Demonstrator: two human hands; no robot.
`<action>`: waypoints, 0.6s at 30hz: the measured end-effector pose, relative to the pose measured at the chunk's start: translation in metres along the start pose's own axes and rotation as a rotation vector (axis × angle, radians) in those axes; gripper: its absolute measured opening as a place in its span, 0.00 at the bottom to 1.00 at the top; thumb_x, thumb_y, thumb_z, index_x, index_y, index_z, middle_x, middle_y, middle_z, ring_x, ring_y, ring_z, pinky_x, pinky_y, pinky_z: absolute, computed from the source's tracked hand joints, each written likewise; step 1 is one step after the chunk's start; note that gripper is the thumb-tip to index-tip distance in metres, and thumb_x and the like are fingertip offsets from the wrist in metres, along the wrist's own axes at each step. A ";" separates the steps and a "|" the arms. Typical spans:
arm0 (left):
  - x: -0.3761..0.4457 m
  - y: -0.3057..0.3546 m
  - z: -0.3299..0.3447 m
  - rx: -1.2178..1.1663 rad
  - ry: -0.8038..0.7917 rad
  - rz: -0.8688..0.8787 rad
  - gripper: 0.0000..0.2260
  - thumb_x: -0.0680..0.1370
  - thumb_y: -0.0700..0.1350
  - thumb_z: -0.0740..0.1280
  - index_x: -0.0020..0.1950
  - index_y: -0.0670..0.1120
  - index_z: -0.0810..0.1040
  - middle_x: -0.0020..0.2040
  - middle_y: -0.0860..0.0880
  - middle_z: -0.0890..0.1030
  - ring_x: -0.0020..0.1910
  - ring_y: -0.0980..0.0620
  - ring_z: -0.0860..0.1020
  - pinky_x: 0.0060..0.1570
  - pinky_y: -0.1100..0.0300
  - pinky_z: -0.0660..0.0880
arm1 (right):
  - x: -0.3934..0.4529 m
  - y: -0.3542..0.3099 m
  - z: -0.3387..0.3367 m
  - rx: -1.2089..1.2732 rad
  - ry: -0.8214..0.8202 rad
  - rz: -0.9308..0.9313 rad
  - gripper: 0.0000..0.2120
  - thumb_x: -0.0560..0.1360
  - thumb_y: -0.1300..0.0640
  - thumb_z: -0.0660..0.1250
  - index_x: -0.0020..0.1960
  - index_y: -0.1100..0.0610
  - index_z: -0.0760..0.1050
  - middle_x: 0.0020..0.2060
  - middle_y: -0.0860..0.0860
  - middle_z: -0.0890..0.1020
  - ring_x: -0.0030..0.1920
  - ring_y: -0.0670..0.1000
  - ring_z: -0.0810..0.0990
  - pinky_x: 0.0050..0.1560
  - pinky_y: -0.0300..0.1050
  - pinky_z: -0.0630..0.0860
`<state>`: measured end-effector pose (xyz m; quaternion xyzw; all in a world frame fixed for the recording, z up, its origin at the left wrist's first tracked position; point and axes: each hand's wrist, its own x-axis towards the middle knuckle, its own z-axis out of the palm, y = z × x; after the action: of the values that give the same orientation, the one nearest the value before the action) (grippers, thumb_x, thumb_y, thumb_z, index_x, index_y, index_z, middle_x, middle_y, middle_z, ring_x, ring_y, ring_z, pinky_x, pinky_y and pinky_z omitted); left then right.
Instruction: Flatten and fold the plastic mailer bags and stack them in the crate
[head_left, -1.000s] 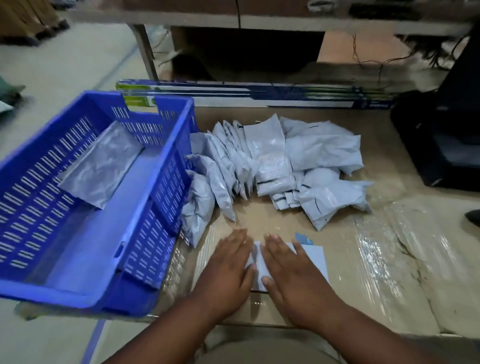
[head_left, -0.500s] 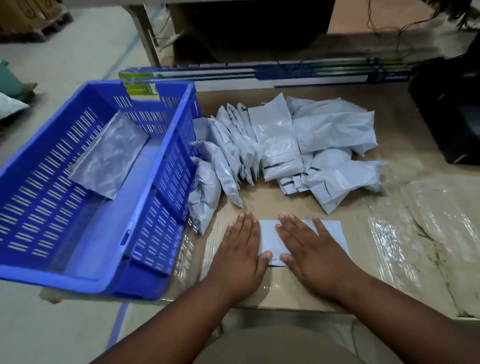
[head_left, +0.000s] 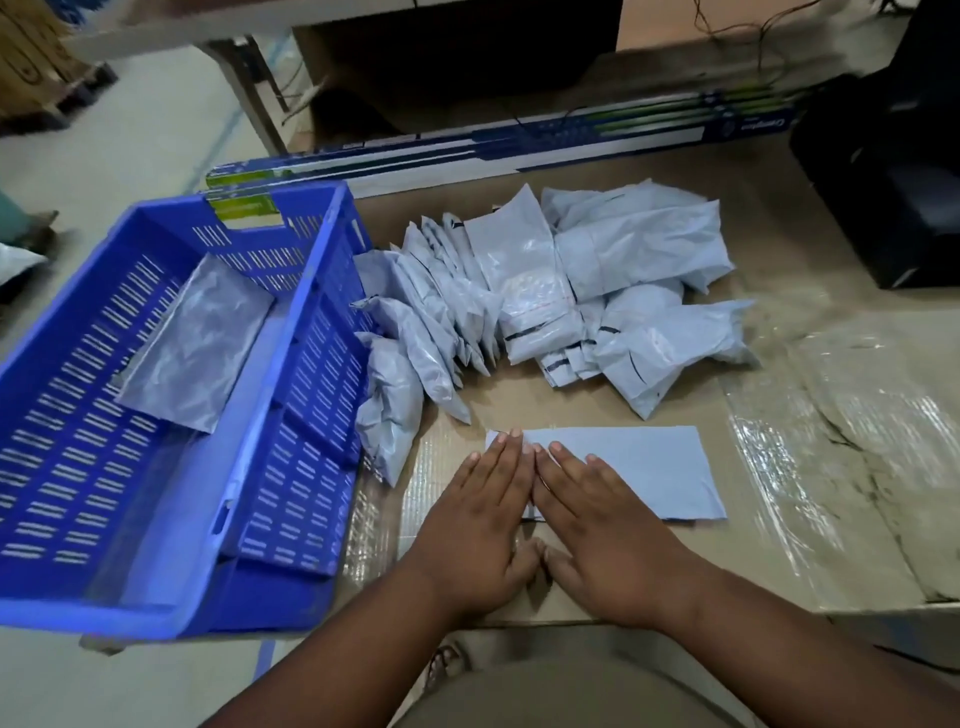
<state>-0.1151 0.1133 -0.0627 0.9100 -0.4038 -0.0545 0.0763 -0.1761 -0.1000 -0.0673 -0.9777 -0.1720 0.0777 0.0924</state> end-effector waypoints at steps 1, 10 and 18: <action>0.000 0.000 0.004 -0.009 0.008 0.011 0.42 0.83 0.61 0.61 0.87 0.42 0.45 0.87 0.44 0.41 0.86 0.47 0.41 0.83 0.42 0.52 | 0.000 0.002 -0.001 0.014 0.004 -0.012 0.39 0.82 0.38 0.54 0.87 0.54 0.48 0.86 0.51 0.45 0.85 0.52 0.39 0.83 0.59 0.50; -0.001 -0.001 0.012 -0.028 0.074 0.039 0.45 0.82 0.68 0.61 0.86 0.39 0.52 0.87 0.40 0.48 0.86 0.41 0.47 0.81 0.38 0.58 | 0.000 0.029 -0.034 0.120 -0.020 -0.001 0.40 0.79 0.31 0.53 0.86 0.40 0.43 0.86 0.47 0.42 0.85 0.48 0.42 0.84 0.54 0.45; 0.026 0.028 -0.014 0.094 0.009 0.032 0.45 0.81 0.74 0.51 0.87 0.48 0.41 0.87 0.46 0.38 0.85 0.46 0.37 0.83 0.39 0.43 | -0.015 0.054 -0.017 -0.025 -0.058 0.105 0.44 0.76 0.21 0.46 0.85 0.39 0.37 0.85 0.50 0.37 0.84 0.61 0.36 0.81 0.70 0.41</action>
<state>-0.1152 0.0768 -0.0445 0.9062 -0.4203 -0.0302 0.0360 -0.1700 -0.1575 -0.0605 -0.9838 -0.1239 0.1084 0.0709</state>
